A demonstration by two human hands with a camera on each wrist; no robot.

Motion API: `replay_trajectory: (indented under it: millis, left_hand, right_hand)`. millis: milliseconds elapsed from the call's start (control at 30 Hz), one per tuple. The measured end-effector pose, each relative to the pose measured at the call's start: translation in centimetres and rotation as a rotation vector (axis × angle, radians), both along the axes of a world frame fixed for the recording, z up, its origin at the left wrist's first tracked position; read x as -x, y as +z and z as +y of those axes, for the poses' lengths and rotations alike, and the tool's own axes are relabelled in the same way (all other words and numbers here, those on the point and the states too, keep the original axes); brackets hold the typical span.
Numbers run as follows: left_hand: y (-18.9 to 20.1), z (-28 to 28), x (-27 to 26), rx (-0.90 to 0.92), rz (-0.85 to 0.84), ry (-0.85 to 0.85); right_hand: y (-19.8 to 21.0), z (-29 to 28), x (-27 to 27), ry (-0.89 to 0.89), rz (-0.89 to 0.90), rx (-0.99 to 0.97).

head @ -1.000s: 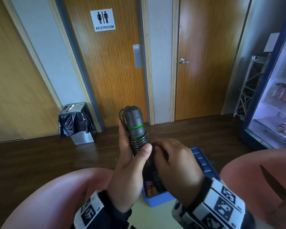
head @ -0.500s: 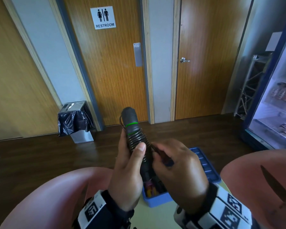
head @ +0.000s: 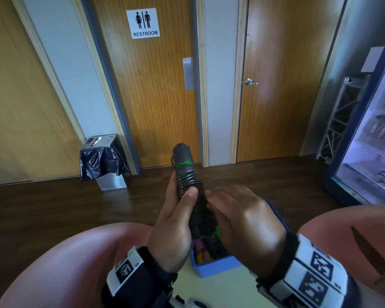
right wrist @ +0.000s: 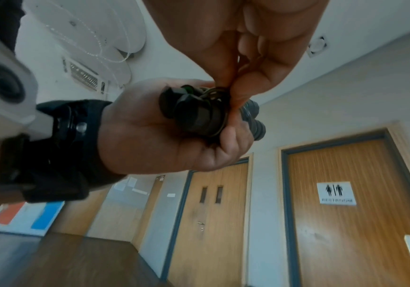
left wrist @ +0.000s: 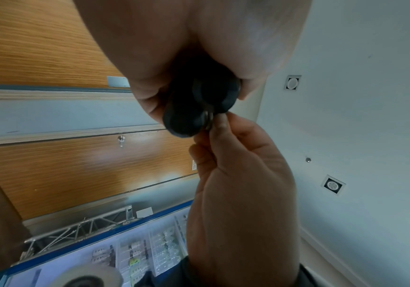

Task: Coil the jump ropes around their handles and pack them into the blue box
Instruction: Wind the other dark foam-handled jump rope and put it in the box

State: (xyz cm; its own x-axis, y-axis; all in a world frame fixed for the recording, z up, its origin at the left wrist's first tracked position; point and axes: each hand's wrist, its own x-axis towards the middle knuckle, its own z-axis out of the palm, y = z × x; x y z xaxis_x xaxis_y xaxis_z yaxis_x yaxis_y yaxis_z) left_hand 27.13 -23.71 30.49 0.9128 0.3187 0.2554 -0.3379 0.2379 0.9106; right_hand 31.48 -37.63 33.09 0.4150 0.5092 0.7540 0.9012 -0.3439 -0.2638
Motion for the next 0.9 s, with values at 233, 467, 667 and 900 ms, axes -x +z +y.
replay_trajectory:
  millis: [233, 467, 667, 900]
  left_hand:
    - [0.4, -0.2, -0.4, -0.129, -0.009, 0.101]
    - [1.1, -0.5, -0.3, -0.013, -0.015, 0.103]
    - [2.0, -0.5, -0.1, 0.197, -0.125, -0.005]
    - [2.4, -1.1, 0.6, 0.318, -0.116, -0.14]
  right_hand:
    - [0.4, -0.1, -0.1, 0.053, 0.319, -0.17]
    - [2.0, -0.1, 1.7, 0.13, 0.734, -0.39]
    - [1.6, -0.3, 1.4, 0.323, 1.13, -0.665]
    - [1.5, -0.3, 1.3, 0.437, 1.18, -0.693]
